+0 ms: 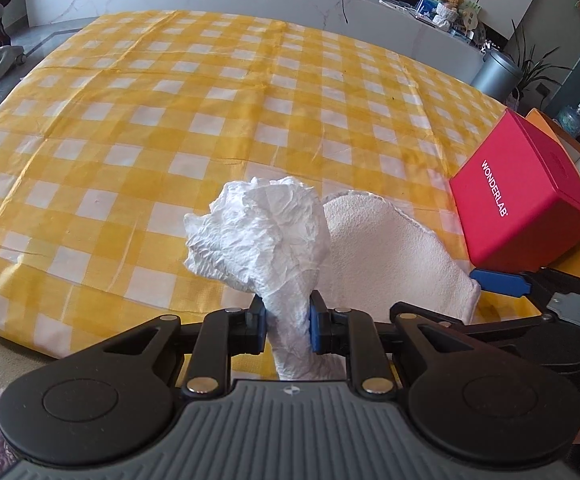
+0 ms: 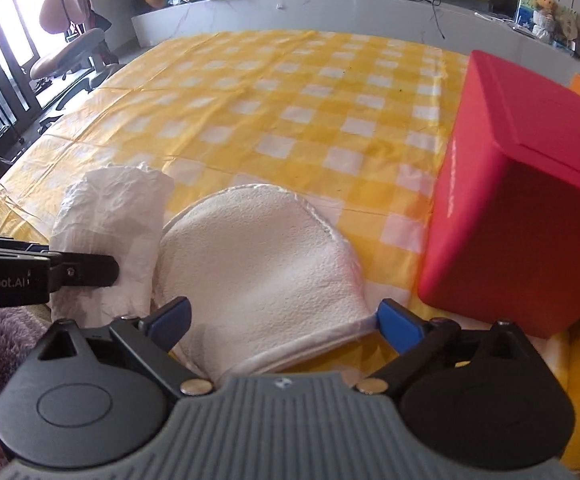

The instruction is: Organize soft objects

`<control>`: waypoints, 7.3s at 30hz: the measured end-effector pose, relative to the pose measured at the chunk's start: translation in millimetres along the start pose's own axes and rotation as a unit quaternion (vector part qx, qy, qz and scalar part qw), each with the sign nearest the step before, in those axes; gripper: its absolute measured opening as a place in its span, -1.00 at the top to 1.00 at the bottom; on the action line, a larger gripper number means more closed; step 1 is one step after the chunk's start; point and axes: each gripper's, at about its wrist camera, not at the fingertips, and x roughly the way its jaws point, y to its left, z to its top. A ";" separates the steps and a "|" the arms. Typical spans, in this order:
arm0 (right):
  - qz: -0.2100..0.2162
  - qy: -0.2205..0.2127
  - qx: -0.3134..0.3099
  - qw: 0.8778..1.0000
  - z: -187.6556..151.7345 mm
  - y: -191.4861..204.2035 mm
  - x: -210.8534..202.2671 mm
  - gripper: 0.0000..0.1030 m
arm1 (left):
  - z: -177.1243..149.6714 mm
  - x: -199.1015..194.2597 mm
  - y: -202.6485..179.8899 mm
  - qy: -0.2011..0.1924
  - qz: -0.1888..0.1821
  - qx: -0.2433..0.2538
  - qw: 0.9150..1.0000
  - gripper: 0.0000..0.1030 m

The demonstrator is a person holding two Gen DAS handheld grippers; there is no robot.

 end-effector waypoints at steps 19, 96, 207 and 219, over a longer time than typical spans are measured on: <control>0.016 -0.047 -0.026 0.998 -6.4 16.8 -35.3 0.73 | 2.1 -18.0 -5.8 -0.027 -0.011 0.006 1.000 0.60; -0.221 -0.071 0.087 0.969 -18.8 -228.4 -252.5 -0.54 | 58.2 -33.5 -338.0 -0.080 -0.089 0.293 0.949 -0.31; -0.205 -0.247 0.145 0.936 -145.9 -40.2 -229.5 -0.95 | -89.1 -97.1 -137.4 -0.190 0.032 0.173 0.966 -0.76; -0.205 -0.246 0.144 0.936 -145.3 -39.9 -229.7 -0.95 | -88.9 -98.6 -135.5 -0.191 0.034 0.172 0.966 -0.76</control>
